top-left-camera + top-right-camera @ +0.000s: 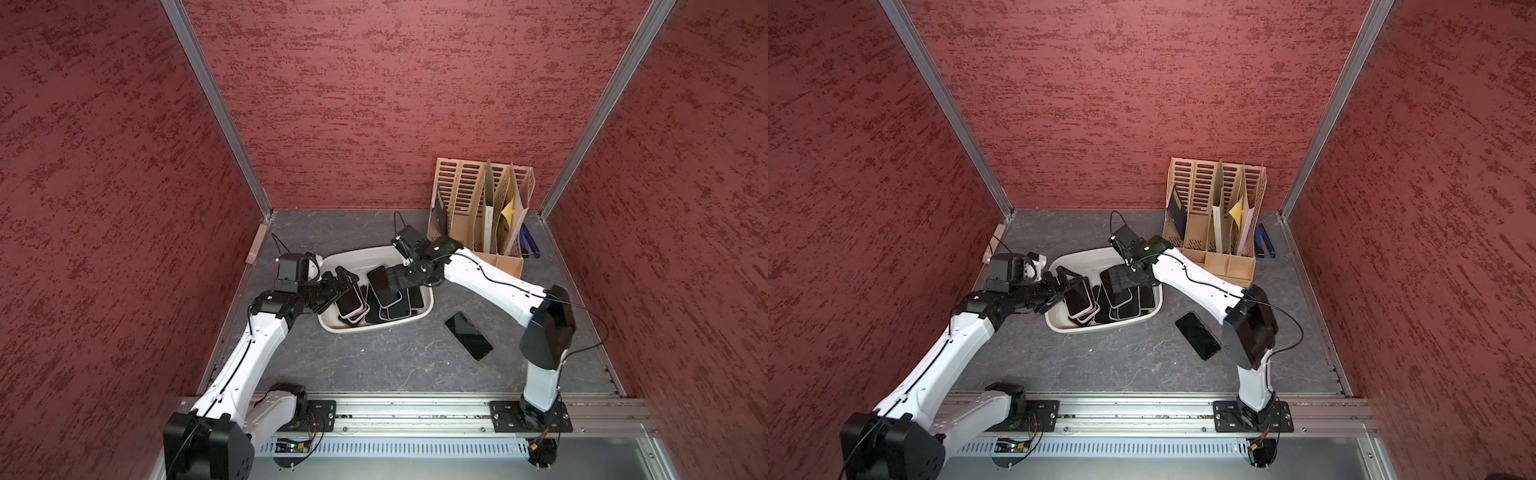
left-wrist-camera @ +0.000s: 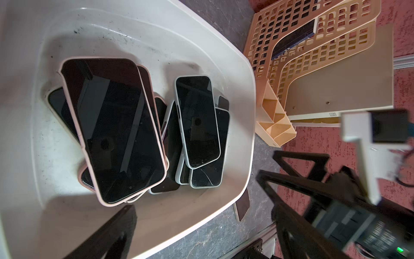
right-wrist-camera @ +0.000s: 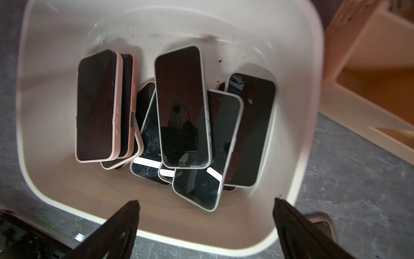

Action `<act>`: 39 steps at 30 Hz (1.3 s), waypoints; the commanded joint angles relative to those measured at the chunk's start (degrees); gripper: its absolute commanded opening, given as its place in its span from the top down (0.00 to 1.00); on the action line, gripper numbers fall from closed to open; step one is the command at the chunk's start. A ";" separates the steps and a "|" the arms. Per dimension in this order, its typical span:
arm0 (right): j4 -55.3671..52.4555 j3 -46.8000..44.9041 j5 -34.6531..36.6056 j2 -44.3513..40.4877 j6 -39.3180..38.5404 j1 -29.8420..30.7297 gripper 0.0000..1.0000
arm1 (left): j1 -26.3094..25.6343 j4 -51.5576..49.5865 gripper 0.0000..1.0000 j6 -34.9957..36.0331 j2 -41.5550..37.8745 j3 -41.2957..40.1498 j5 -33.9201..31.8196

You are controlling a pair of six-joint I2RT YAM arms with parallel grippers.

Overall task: Take the phone out of the storage box
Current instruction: Place the phone at the center of the board, then pick up the phone from the storage box.

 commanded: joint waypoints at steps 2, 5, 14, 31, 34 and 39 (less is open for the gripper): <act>-4.06 6.67 1.55 4.75 -4.87 2.08 0.02 | 0.35 -1.37 0.00 1.41 -2.16 -0.93 1.99; -4.62 9.21 2.13 8.40 -6.27 2.92 0.02 | 0.41 -2.42 0.00 1.40 -3.67 -1.59 1.92; -6.24 15.53 5.55 15.85 -9.13 4.08 0.01 | 0.73 -4.30 0.00 1.66 -6.23 -3.12 2.26; -12.21 27.84 9.25 27.53 -12.32 4.03 0.02 | 3.21 -3.48 0.00 2.20 -5.78 -4.41 4.08; -13.62 29.61 9.73 29.43 -12.11 3.97 0.02 | 4.00 -3.56 0.00 2.46 -5.53 -4.48 4.64; -15.11 30.39 10.61 31.38 -11.84 3.97 0.02 | 4.66 -3.55 0.00 2.64 -5.00 -4.37 5.06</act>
